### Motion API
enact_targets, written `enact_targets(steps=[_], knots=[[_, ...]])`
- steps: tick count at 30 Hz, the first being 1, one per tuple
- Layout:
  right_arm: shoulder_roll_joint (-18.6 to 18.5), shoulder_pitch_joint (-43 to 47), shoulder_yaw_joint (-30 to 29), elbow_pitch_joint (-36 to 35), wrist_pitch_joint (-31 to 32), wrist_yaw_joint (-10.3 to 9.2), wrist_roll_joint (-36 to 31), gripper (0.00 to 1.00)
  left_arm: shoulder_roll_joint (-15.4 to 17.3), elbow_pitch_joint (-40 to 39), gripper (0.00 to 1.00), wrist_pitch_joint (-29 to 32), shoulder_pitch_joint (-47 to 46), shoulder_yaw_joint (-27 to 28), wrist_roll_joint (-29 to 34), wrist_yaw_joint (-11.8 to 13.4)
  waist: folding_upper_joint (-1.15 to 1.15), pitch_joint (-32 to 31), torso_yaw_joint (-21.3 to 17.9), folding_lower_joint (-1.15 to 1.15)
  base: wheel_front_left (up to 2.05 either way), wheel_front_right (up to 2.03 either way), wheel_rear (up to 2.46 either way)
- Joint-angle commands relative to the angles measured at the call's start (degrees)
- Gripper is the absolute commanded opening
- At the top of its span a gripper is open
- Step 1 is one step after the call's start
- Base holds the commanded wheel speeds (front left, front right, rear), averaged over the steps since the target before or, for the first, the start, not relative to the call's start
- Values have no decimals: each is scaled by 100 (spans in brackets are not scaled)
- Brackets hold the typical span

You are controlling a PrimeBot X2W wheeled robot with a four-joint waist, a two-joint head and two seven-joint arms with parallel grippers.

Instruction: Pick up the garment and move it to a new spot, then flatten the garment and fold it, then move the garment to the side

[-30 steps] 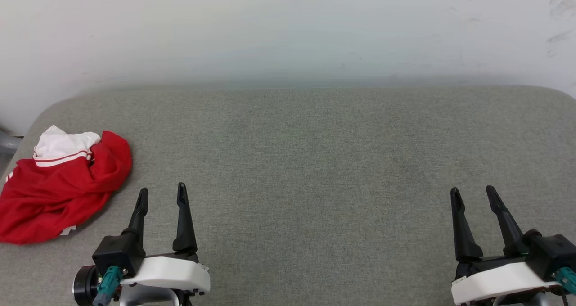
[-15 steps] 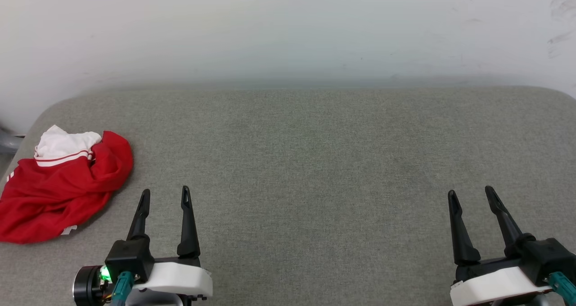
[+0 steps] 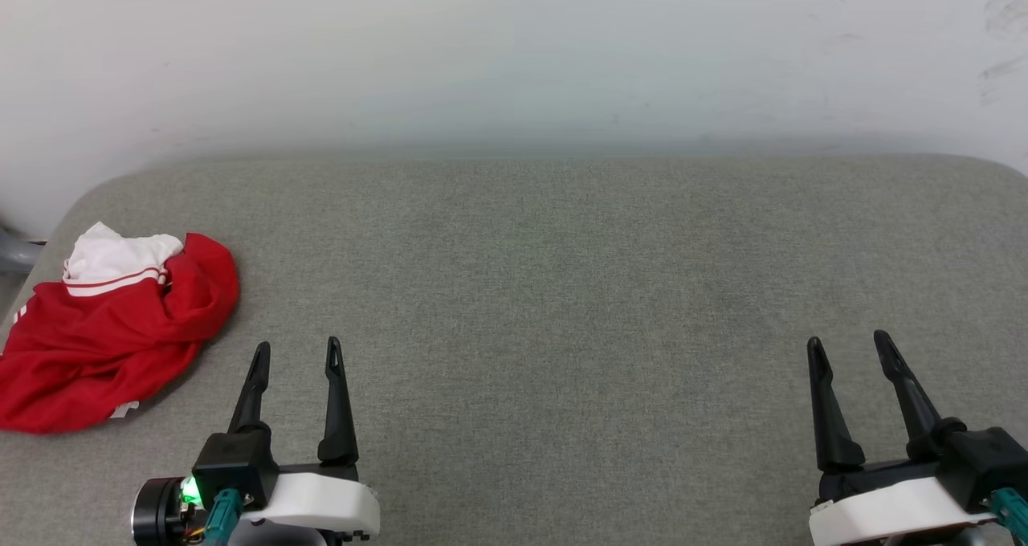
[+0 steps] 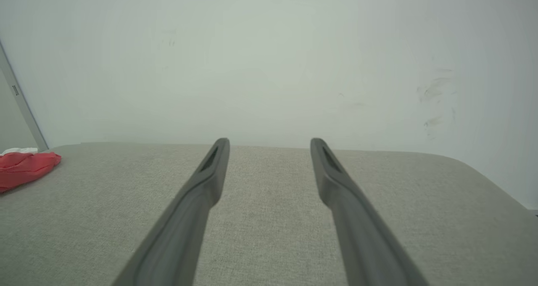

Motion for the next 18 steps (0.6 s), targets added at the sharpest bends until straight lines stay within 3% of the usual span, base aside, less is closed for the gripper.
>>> enact_targets(steps=[1,18], knots=[[-3,35,-26,22,-22,-4,116,100,11,14,100,-23,41,10,-28,4,0,-1,-1,0,0,0,0],[-2,56,-28,220,-21,-4,471,100,11,166,100,-23,50,40,-83,-56,0,-4,-13,0,0,0,0]])
